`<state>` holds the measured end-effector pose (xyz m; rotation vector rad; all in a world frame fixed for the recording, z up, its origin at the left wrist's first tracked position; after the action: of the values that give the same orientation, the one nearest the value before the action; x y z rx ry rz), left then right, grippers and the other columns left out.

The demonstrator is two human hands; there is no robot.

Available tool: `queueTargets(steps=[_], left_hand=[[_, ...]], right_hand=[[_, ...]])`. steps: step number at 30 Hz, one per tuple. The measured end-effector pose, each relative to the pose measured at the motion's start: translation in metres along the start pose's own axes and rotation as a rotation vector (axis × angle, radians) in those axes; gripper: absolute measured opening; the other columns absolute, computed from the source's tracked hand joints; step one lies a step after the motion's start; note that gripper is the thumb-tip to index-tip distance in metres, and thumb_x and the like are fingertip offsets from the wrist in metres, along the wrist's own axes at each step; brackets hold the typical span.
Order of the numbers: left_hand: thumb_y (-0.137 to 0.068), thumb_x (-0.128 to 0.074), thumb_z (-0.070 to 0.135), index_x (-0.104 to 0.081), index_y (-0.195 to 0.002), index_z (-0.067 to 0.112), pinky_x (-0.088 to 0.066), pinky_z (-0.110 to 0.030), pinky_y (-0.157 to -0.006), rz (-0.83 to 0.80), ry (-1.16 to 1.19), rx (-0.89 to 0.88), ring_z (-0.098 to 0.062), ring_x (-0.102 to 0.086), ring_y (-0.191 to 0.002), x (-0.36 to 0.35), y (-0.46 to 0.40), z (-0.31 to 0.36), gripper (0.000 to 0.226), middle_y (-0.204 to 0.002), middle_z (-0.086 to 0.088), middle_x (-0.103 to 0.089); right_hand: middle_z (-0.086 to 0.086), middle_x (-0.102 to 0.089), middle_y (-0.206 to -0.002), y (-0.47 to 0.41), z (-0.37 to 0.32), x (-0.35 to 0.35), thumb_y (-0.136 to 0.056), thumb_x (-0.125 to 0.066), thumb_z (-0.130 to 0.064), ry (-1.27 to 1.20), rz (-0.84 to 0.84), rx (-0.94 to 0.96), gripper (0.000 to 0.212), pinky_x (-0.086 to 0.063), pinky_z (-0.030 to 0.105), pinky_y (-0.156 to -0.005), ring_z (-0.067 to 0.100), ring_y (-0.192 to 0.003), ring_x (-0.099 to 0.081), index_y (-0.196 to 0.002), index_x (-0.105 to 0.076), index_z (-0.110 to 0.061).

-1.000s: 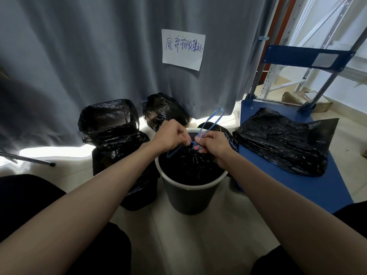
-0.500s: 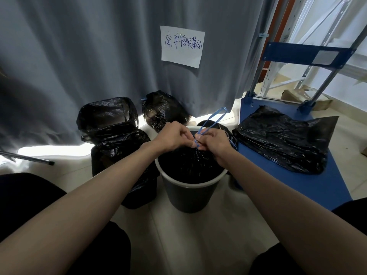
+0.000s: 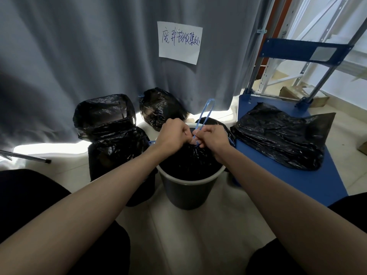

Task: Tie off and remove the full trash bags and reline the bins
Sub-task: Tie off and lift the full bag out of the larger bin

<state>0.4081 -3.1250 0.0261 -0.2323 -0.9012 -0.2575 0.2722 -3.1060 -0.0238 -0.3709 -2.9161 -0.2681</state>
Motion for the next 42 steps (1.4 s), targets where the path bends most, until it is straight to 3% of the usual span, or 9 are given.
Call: queueTargets(steps=[4, 8, 14, 22, 27, 32, 35, 38, 42], left_hand=[[-0.071, -0.081, 0.025, -0.074, -0.072, 0.019, -0.041, -0.026, -0.065, 0.092, -0.156, -0.116, -0.018, -0.064, -0.074, 0.001, 0.005, 0.017, 0.009, -0.072, -0.001, -0.071], [-0.077, -0.075, 0.021, -0.071, -0.077, 0.014, -0.042, -0.030, -0.071, 0.132, -0.193, -0.241, -0.021, -0.062, -0.075, -0.002, 0.012, 0.028, 0.008, -0.073, -0.001, -0.069], [-0.073, -0.078, 0.019, -0.078, -0.079, 0.018, -0.039, -0.026, -0.064, 0.190, -0.156, -0.358, -0.017, -0.061, -0.064, -0.002, 0.021, 0.038, 0.006, -0.065, 0.000, -0.068], [-0.078, -0.073, 0.019, -0.080, -0.084, 0.023, -0.042, -0.030, -0.064, 0.092, -0.137, -0.395, -0.016, -0.058, -0.063, -0.008, 0.018, 0.040, 0.011, -0.066, 0.000, -0.068], [-0.078, -0.074, 0.021, -0.079, -0.080, 0.027, -0.041, -0.024, -0.067, -0.011, -0.055, -0.241, -0.011, -0.054, -0.061, -0.010, 0.007, 0.024, 0.008, -0.057, 0.005, -0.061], [-0.082, -0.071, 0.015, -0.074, -0.076, 0.027, -0.037, -0.014, -0.057, -0.247, 0.095, -0.012, 0.006, -0.049, -0.050, -0.022, -0.003, -0.004, 0.015, -0.046, 0.022, -0.056], [-0.084, -0.064, 0.004, -0.071, -0.071, 0.020, -0.044, -0.013, -0.061, -0.340, 0.207, 0.085, -0.002, -0.054, -0.058, -0.029, -0.003, -0.016, 0.023, -0.052, 0.017, -0.062], [-0.085, -0.059, 0.000, -0.069, -0.068, 0.018, -0.048, -0.026, -0.073, -0.356, 0.227, 0.152, -0.013, -0.056, -0.067, -0.030, -0.005, -0.024, 0.026, -0.069, 0.001, -0.068], [-0.083, -0.058, 0.003, -0.071, -0.076, 0.006, -0.047, -0.030, -0.076, -0.351, 0.278, 0.241, -0.019, -0.055, -0.073, -0.030, -0.002, -0.031, 0.015, -0.081, -0.013, -0.065]], right_hand=[[0.011, -0.067, -0.066, -0.003, 0.006, 0.003, -0.089, -0.066, -0.009, 0.014, 0.033, -0.034, 0.022, -0.049, 0.026, -0.055, 0.019, -0.056, -0.059, -0.068, -0.067, -0.011], [0.013, -0.062, -0.062, -0.003, 0.011, 0.000, -0.091, -0.063, -0.009, -0.029, 0.027, -0.084, 0.026, -0.046, 0.027, -0.050, 0.021, -0.054, -0.054, -0.066, -0.062, -0.009], [0.017, -0.060, -0.067, -0.003, 0.024, 0.003, -0.090, -0.061, -0.001, -0.129, 0.031, -0.197, 0.007, -0.046, 0.022, -0.043, 0.019, -0.048, -0.055, -0.092, -0.065, 0.005], [0.018, -0.061, -0.065, -0.003, 0.027, 0.008, -0.090, -0.060, 0.001, -0.129, 0.050, -0.224, 0.008, -0.048, 0.023, -0.046, 0.020, -0.049, -0.057, -0.091, -0.066, 0.006], [0.019, -0.064, -0.068, -0.002, 0.019, 0.008, -0.087, -0.064, -0.001, -0.123, 0.039, -0.148, 0.008, -0.046, 0.022, -0.043, 0.020, -0.047, -0.055, -0.080, -0.068, -0.002], [0.016, -0.061, -0.072, 0.003, 0.006, 0.006, -0.085, -0.059, 0.000, -0.128, 0.032, -0.086, 0.025, -0.041, 0.024, -0.040, 0.021, -0.047, -0.058, -0.104, -0.047, -0.013], [0.009, -0.058, -0.070, 0.006, -0.004, 0.001, -0.083, -0.053, 0.002, -0.049, -0.034, -0.036, 0.018, -0.047, 0.020, -0.047, 0.017, -0.059, -0.058, -0.088, -0.053, -0.015], [0.002, -0.060, -0.071, 0.010, -0.014, -0.004, -0.084, -0.057, -0.004, 0.100, -0.119, 0.061, 0.016, -0.048, 0.021, -0.061, 0.013, -0.070, -0.055, -0.074, -0.062, -0.016], [-0.001, -0.066, -0.072, 0.020, -0.017, -0.009, -0.081, -0.064, -0.007, 0.338, -0.157, 0.185, 0.009, -0.042, 0.017, -0.066, 0.003, -0.064, -0.053, -0.079, -0.073, -0.010]])
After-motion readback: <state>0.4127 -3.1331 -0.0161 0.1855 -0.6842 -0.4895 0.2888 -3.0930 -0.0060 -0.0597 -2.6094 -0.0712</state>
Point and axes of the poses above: each hand's wrist, its own y-axis away from the middle knuckle, its own x-axis out of the back of the hand, z = x × y, the point moved 10 cm from there along -y, towards the middle knuckle
